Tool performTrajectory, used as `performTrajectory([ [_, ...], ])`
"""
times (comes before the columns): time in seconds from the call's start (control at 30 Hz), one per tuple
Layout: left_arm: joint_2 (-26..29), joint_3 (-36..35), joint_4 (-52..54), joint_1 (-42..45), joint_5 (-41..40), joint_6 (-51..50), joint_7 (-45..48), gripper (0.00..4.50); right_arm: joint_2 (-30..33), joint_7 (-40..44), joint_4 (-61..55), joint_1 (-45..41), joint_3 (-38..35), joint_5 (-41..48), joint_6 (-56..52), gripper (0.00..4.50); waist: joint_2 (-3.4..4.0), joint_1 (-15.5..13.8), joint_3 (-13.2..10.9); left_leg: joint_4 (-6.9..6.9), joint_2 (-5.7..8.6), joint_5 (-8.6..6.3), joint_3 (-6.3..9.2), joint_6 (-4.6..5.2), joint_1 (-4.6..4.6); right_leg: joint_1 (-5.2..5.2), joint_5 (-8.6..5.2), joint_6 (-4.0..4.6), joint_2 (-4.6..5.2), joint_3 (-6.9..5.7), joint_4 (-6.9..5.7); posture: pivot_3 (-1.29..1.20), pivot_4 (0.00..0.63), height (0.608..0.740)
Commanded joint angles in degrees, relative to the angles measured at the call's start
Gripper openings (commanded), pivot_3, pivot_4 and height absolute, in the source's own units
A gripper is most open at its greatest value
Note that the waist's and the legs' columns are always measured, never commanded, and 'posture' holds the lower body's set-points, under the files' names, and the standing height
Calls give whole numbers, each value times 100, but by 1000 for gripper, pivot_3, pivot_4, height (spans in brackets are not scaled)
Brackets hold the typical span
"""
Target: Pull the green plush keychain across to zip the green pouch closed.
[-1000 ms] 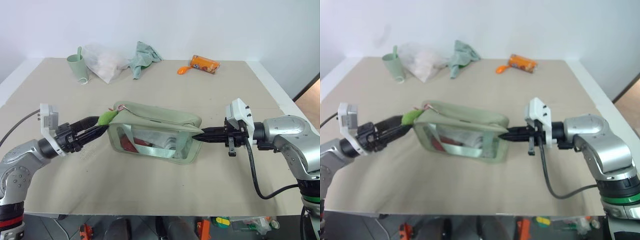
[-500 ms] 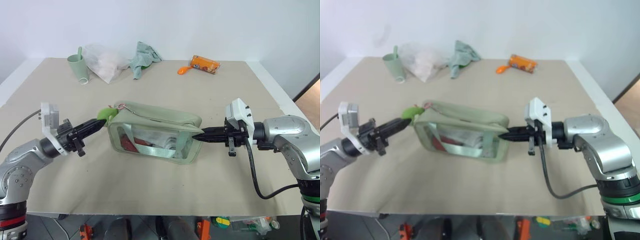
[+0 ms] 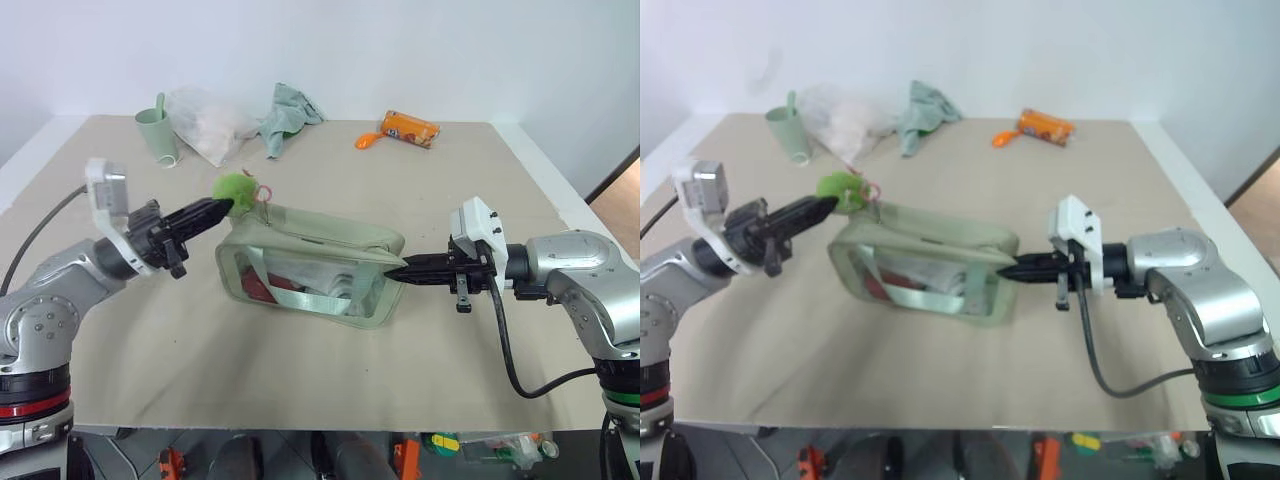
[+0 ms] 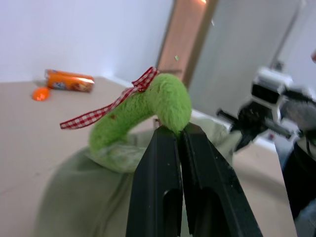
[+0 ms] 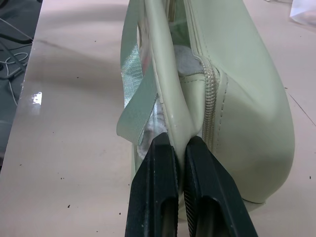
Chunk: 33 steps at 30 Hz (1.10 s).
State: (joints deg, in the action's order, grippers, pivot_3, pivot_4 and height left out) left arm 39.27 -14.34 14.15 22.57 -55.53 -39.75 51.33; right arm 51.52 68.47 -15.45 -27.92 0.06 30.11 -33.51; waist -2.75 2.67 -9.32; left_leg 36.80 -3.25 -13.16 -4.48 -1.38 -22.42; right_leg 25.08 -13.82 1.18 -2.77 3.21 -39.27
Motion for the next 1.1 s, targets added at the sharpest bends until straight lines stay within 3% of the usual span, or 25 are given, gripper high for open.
performTrajectory([
  [0.03, 143, 147, 186, 31, 215, 139, 304, 19, 32, -22, -107, -23, -70, 3, 45, 0, 0, -1, 0, 0, 0, 0, 1, 0, 0, 0, 0, 0, 0, 0, 0, 0, 150, 737],
  [0.07, 147, 151, 200, 71, 205, 127, 327, 671, 34, -26, -113, -18, -75, 7, 41, 0, 0, -1, 0, 0, 0, 0, 1, 0, 0, 0, 0, 0, 0, -1, 0, 0, 150, 737],
  [0.4, 110, -83, 194, 154, -222, -93, 430, 3873, 9, -38, -93, -48, -55, -4, 64, 0, 0, 0, 0, 0, 0, 0, 2, 0, -1, 0, 0, 0, 0, -1, 0, 0, 150, 737],
  [0.43, 94, -152, 188, 176, -326, -126, 398, 4432, 8, -38, -91, -50, -54, -4, 67, 0, 0, 1, 0, 0, 0, 0, 2, 0, 0, 0, 0, 0, 0, -1, 0, 0, 150, 737],
  [0.73, 72, -594, 158, 429, -1201, -372, 203, 4475, -42, -45, -73, -88, -16, -12, 84, 0, -1, 3, -1, 1, -1, 0, 3, 0, -1, 0, 0, 0, 0, -3, 0, 0, 150, 737],
  [1.1, 787, -714, -481, -754, 322, 388, 897, 4475, -88, -71, -130, -41, -12, -5, 52, 0, -2, 8, -2, -8, -11, 4, 3, -6, 4, 3, -1, 2, -8, -7, 0, 0, 150, 737],
])
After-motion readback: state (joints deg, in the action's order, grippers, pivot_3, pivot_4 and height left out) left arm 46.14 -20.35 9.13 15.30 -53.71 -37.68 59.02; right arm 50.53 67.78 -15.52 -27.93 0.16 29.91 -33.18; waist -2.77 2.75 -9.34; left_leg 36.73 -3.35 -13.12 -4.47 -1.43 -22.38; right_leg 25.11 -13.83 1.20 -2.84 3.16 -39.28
